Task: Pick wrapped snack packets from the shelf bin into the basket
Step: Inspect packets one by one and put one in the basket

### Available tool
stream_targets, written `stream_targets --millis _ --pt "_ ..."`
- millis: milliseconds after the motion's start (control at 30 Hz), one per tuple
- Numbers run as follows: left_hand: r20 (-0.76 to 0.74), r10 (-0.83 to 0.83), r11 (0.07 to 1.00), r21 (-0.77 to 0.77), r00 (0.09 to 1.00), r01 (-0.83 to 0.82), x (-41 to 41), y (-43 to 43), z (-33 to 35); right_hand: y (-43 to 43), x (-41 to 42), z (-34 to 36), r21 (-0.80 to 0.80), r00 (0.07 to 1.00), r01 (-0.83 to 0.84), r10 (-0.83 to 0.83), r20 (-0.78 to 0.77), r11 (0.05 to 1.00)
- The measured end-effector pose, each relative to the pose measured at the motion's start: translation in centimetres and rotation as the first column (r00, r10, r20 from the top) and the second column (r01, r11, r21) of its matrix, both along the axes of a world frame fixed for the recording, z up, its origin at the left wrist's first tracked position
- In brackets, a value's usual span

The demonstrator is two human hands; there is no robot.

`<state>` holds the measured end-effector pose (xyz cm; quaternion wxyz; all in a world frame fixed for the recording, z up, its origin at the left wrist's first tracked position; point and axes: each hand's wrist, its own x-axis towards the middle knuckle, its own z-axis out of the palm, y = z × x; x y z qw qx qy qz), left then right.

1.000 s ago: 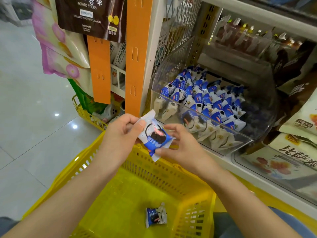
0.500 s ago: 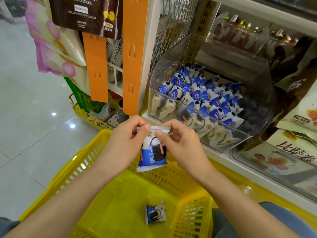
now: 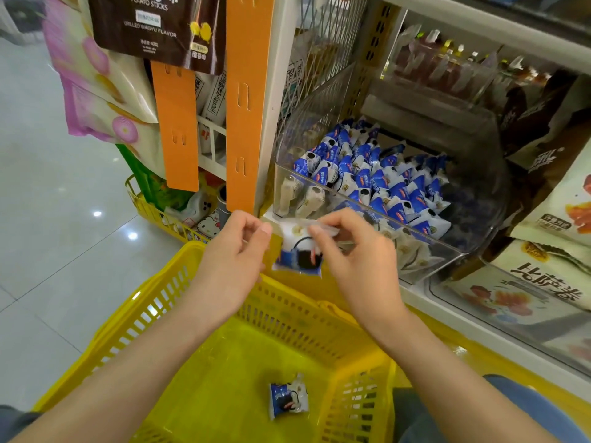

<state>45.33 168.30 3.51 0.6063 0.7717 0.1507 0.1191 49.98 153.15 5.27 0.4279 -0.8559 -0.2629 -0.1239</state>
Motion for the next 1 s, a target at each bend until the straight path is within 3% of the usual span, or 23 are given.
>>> stream_targets --millis 100,167,267,367,433,500,567,633,733,800,900,1000 --pt "-0.15 -0.047 0.989 -0.147 0.988 0.024 0.3 0.3 0.3 -0.3 0.8 0.4 0.195 0.991 0.025 0.001 -0.132 0.981" --pt "-0.261 -0.151 0.94 -0.338 0.953 0.057 0.3 0.0 0.9 -0.2 0.7 0.3 0.209 0.992 -0.039 0.063 -0.108 0.977" --pt "-0.301 -0.222 0.825 -0.564 0.927 0.015 0.0 0.0 1.5 -0.1 0.0 -0.4 0.075 0.978 -0.209 0.206 0.041 0.975" --pt "-0.243 -0.182 0.757 -0.653 0.953 -0.022 -0.1 0.1 1.7 -0.1 -0.3 -0.8 -0.106 0.927 -0.32 0.334 0.17 0.941" --pt "-0.202 -0.131 0.785 -0.619 0.971 -0.023 -0.2 0.2 1.7 0.0 -0.4 -0.7 -0.173 0.904 -0.357 0.386 0.186 0.918" --pt "-0.168 -0.093 0.833 -0.553 0.981 -0.016 -0.2 0.2 1.5 0.3 -0.8 -0.6 -0.127 0.931 -0.327 0.342 0.128 0.937" --pt "-0.162 -0.07 0.88 -0.475 0.984 -0.016 -0.2 0.1 1.4 0.5 -1.0 -0.4 0.009 0.975 -0.221 0.221 -0.024 0.975" --pt "-0.141 -0.07 0.91 -0.414 0.988 0.006 -0.3 0.0 1.2 0.7 -0.9 -0.1 0.122 0.962 -0.085 0.114 -0.25 0.989" --pt "-0.098 -0.124 0.929 -0.362 0.987 0.08 -0.3 -0.4 1.1 0.8 -0.3 0.1 0.287 0.777 0.013 0.171 -0.606 0.958" --pt "-0.069 -0.106 0.938 -0.339 0.992 0.077 -0.2 -0.6 1.1 0.9 -0.3 0.5 0.386 0.663 0.051 0.258 -0.703 0.921" --pt "0.049 -0.034 0.999 -0.023 0.998 0.035 -0.3 -0.6 0.6 0.9 -0.3 0.8 0.454 0.615 0.116 0.295 -0.731 0.883" --pt "0.134 -0.077 0.97 0.241 0.988 0.043 -0.6 -0.7 0.1 1.0 -0.6 0.5 0.412 0.646 0.121 0.243 -0.724 0.903"
